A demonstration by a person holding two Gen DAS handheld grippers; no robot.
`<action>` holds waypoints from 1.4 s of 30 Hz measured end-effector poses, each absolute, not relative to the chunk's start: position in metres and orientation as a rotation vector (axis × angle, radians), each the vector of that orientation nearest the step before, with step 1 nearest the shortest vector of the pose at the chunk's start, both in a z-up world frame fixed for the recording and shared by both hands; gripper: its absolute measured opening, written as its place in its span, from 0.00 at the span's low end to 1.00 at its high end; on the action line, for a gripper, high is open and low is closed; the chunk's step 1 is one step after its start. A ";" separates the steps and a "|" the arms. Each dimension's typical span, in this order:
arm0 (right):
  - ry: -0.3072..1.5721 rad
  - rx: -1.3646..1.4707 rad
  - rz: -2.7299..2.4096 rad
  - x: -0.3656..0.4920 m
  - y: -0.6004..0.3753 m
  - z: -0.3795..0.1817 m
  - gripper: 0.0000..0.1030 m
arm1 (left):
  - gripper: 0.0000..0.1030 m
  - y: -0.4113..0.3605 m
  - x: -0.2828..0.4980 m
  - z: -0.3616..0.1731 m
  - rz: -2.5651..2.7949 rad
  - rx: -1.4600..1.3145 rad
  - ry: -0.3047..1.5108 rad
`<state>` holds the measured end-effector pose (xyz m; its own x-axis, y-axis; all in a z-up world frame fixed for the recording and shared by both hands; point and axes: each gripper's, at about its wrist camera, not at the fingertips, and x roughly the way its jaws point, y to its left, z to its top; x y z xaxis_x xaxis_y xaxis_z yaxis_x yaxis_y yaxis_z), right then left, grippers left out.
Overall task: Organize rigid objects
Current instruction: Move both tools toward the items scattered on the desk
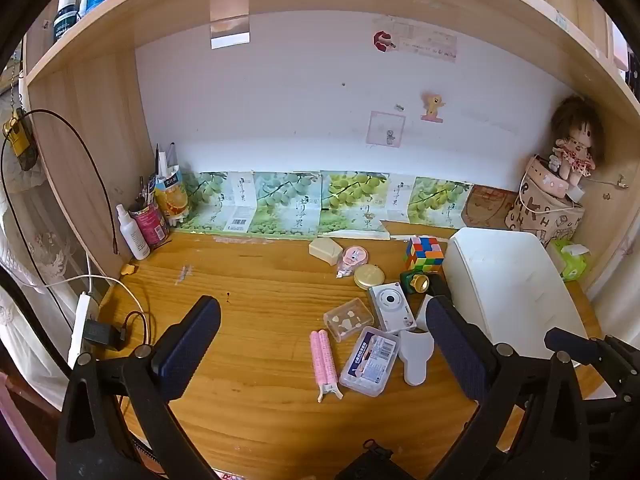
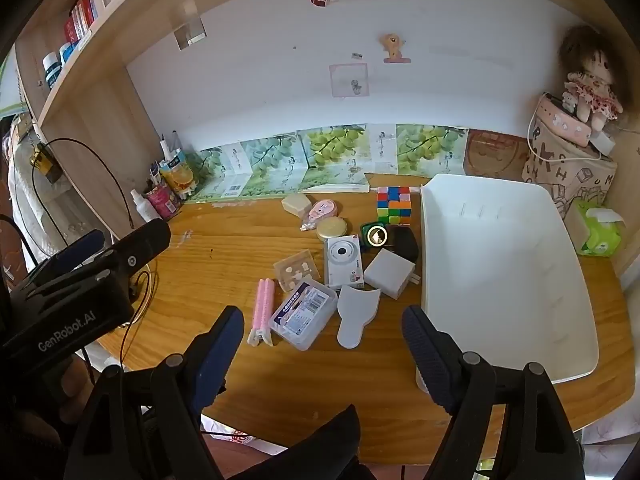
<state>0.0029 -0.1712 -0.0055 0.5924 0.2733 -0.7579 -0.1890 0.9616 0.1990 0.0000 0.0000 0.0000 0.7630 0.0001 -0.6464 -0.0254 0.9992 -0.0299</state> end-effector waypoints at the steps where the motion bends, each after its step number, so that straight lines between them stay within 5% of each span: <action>1: 0.897 0.103 0.271 0.003 -0.171 -0.005 0.79 | 0.99 0.000 0.000 0.000 0.015 -0.035 0.704; 42: 1.104 0.211 0.270 -0.035 -0.180 -0.042 0.79 | 0.99 -0.006 -0.033 -0.042 -0.048 -0.099 0.927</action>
